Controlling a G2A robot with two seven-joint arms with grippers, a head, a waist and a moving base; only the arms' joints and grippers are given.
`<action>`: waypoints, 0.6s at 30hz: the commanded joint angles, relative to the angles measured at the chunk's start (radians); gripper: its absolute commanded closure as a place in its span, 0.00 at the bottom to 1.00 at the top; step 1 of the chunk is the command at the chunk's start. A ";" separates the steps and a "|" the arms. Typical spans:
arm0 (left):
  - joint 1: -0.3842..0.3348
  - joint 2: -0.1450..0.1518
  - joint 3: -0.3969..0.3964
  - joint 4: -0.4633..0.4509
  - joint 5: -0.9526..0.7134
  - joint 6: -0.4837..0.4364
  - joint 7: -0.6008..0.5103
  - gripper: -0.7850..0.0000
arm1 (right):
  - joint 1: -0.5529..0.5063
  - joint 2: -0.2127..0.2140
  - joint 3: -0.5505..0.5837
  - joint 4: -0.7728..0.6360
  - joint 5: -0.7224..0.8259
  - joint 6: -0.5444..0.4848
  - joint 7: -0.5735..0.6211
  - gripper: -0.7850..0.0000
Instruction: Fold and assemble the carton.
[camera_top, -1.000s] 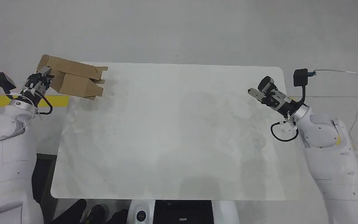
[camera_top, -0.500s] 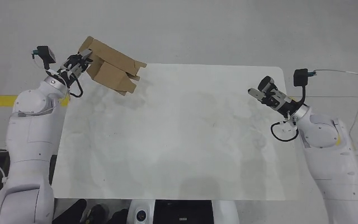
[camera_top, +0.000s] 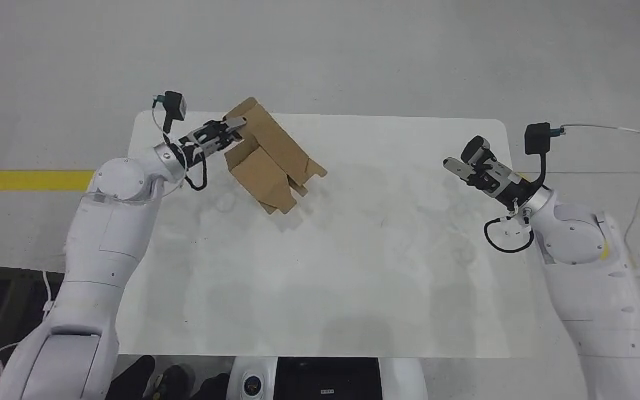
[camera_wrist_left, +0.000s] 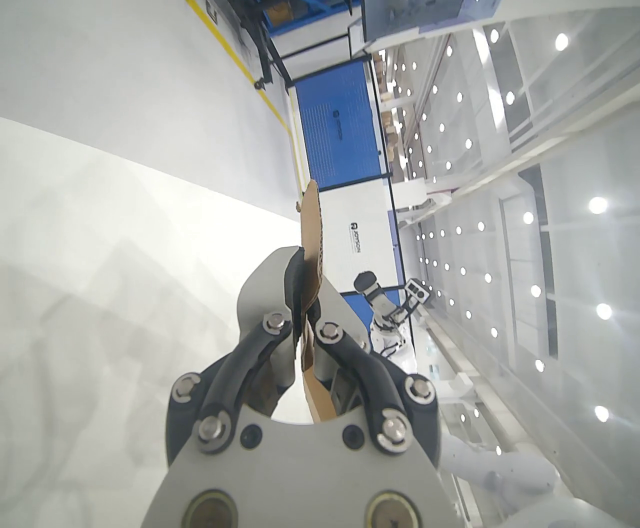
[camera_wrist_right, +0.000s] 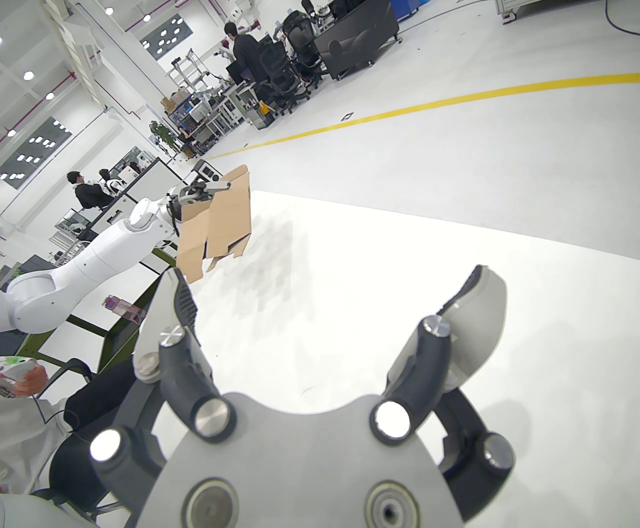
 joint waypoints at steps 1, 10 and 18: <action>0.003 -0.003 0.015 -0.030 -0.003 -0.002 -0.021 1.00 | 0.000 0.000 0.000 0.000 0.000 0.000 0.000 0.00; -0.019 -0.013 0.084 -0.069 0.018 -0.034 -0.157 1.00 | 0.000 0.000 0.000 0.000 0.000 0.000 0.000 0.00; -0.043 -0.030 0.153 -0.090 -0.012 -0.066 -0.240 1.00 | -0.009 -0.002 -0.017 -0.007 0.034 0.007 0.007 0.00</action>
